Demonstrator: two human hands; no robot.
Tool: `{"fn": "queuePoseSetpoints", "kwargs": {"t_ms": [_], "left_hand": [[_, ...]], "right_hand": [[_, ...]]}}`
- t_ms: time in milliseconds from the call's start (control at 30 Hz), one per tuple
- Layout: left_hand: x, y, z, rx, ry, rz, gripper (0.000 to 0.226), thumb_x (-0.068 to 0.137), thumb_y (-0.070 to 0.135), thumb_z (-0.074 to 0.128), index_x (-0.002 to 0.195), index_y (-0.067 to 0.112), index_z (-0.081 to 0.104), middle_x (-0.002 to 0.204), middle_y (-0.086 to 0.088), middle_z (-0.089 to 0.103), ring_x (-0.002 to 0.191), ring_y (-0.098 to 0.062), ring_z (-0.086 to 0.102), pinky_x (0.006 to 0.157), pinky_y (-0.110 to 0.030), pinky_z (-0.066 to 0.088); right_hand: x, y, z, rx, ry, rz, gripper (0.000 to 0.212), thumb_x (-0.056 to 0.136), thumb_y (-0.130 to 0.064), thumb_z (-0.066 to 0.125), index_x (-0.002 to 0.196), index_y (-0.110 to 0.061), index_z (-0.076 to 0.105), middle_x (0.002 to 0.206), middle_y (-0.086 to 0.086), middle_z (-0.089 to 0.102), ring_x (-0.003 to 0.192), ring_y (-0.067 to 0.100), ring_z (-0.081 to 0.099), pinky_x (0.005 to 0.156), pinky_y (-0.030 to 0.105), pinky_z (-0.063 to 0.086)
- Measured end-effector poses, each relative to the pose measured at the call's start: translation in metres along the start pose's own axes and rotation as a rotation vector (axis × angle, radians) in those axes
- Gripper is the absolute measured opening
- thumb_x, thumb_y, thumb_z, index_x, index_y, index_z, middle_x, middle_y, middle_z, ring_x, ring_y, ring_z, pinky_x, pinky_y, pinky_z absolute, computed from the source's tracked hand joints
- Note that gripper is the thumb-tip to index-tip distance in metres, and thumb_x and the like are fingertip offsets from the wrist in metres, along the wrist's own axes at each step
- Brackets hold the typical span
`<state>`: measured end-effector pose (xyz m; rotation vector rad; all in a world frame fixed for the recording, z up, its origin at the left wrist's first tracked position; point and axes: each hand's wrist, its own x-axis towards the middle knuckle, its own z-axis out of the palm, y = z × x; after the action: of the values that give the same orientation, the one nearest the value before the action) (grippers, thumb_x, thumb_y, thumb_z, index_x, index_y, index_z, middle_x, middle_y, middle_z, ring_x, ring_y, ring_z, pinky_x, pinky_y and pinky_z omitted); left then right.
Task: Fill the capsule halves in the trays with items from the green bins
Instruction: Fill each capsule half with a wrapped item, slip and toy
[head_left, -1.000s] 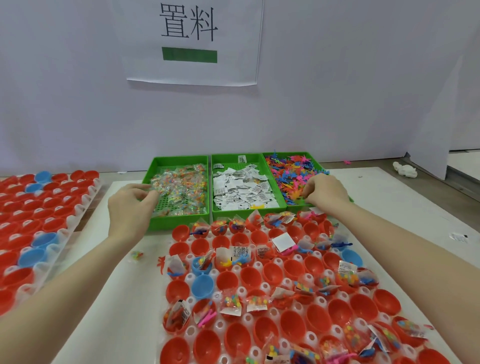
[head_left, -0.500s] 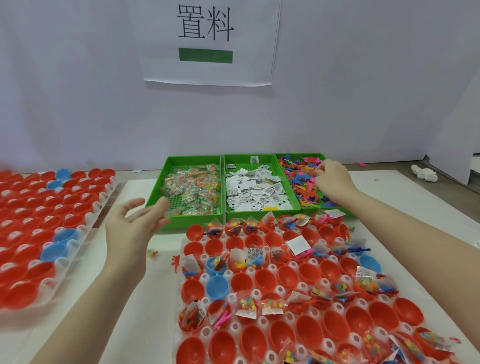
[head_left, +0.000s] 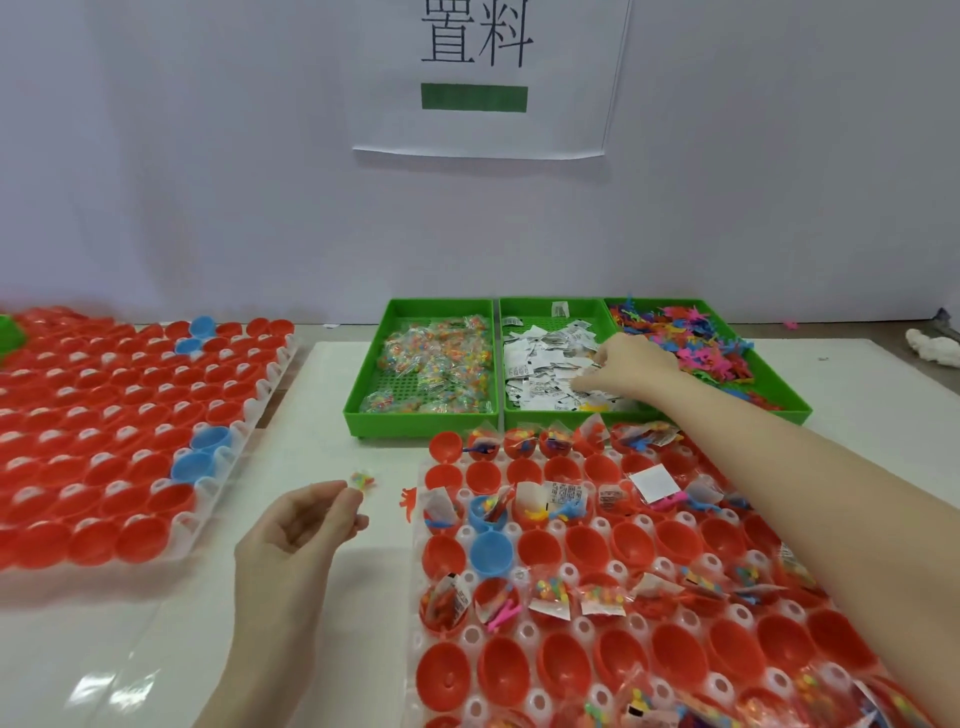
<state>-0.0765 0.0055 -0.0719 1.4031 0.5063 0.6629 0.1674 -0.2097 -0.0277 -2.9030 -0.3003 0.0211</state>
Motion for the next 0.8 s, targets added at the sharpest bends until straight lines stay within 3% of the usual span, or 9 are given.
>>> {"fn": "queuePoseSetpoints", "kwargs": {"t_ms": [33, 133, 200, 267, 400, 567, 700, 800], "left_hand": [[0.0, -0.001, 0.0, 0.016, 0.008, 0.011, 0.008, 0.081, 0.006, 0.065, 0.082, 0.014, 0.065, 0.078, -0.005, 0.068, 0.057, -0.002, 0.063, 0.061, -0.011, 0.052], [0.002, -0.001, -0.003, 0.007, 0.036, 0.007, 0.007, 0.082, 0.009, 0.065, 0.081, 0.016, 0.066, 0.077, -0.003, 0.069, 0.058, -0.002, 0.064, 0.067, -0.022, 0.053], [0.002, -0.002, -0.004, 0.005, 0.044, 0.009, 0.007, 0.082, 0.01, 0.066, 0.082, 0.017, 0.066, 0.075, 0.0, 0.07, 0.059, -0.003, 0.065, 0.071, -0.026, 0.049], [0.001, -0.003, -0.002, 0.012, 0.04, 0.013, 0.007, 0.082, 0.01, 0.066, 0.082, 0.017, 0.066, 0.071, 0.003, 0.07, 0.06, -0.003, 0.065, 0.068, -0.024, 0.049], [-0.001, -0.004, 0.0, 0.024, 0.032, 0.017, 0.007, 0.082, 0.01, 0.065, 0.082, 0.017, 0.065, 0.068, 0.007, 0.07, 0.059, -0.003, 0.065, 0.06, -0.01, 0.051], [-0.001, -0.003, 0.0, 0.082, 0.039, 0.031, 0.014, 0.09, 0.012, 0.057, 0.083, 0.023, 0.062, 0.087, 0.002, 0.067, 0.079, -0.009, 0.064, 0.071, -0.019, 0.044], [-0.004, -0.001, 0.002, 0.109, 0.001, 0.023, 0.021, 0.093, 0.012, 0.052, 0.085, 0.027, 0.062, 0.093, 0.009, 0.066, 0.086, -0.007, 0.062, 0.072, -0.018, 0.042], [-0.008, 0.004, 0.003, 0.033, -0.035, -0.045, 0.028, 0.094, 0.008, 0.049, 0.083, 0.028, 0.065, 0.091, 0.013, 0.066, 0.088, -0.01, 0.062, 0.073, -0.02, 0.043]], "right_hand": [[0.0, -0.001, 0.001, -0.024, -0.019, 0.011, 0.029, 0.081, -0.043, 0.063, 0.085, -0.014, 0.064, 0.066, -0.002, 0.054, 0.069, 0.017, 0.052, 0.061, 0.027, 0.036], [-0.001, 0.0, 0.004, -0.007, 0.022, 0.015, 0.031, 0.081, -0.044, 0.063, 0.093, -0.017, 0.071, 0.082, -0.002, 0.067, 0.078, 0.017, 0.057, 0.067, 0.029, 0.041], [-0.004, 0.002, 0.005, 0.032, 0.096, -0.005, 0.025, 0.082, -0.041, 0.063, 0.09, -0.019, 0.073, 0.068, -0.006, 0.062, 0.069, 0.015, 0.055, 0.06, 0.026, 0.04], [-0.006, 0.003, 0.005, 0.045, 0.149, -0.027, 0.02, 0.085, -0.033, 0.06, 0.089, -0.018, 0.073, 0.056, -0.01, 0.053, 0.054, 0.01, 0.047, 0.05, 0.022, 0.034], [-0.011, 0.006, 0.001, 0.076, 0.239, -0.045, 0.021, 0.084, -0.025, 0.057, 0.085, -0.014, 0.074, 0.054, -0.004, 0.055, 0.046, 0.009, 0.042, 0.044, 0.019, 0.029], [-0.026, 0.006, -0.014, 0.119, 0.33, -0.098, 0.02, 0.083, -0.029, 0.059, 0.081, -0.013, 0.071, 0.058, -0.009, 0.054, 0.051, 0.005, 0.043, 0.047, 0.018, 0.029], [-0.046, 0.005, -0.032, 0.257, 0.354, -0.168, 0.019, 0.082, -0.03, 0.064, 0.08, -0.013, 0.072, 0.052, -0.007, 0.047, 0.047, 0.008, 0.038, 0.049, 0.021, 0.03], [-0.074, -0.003, -0.05, 0.514, 0.318, -0.231, 0.021, 0.079, -0.034, 0.07, 0.074, -0.014, 0.072, 0.049, -0.002, 0.046, 0.043, 0.008, 0.033, 0.048, 0.021, 0.031]]}}
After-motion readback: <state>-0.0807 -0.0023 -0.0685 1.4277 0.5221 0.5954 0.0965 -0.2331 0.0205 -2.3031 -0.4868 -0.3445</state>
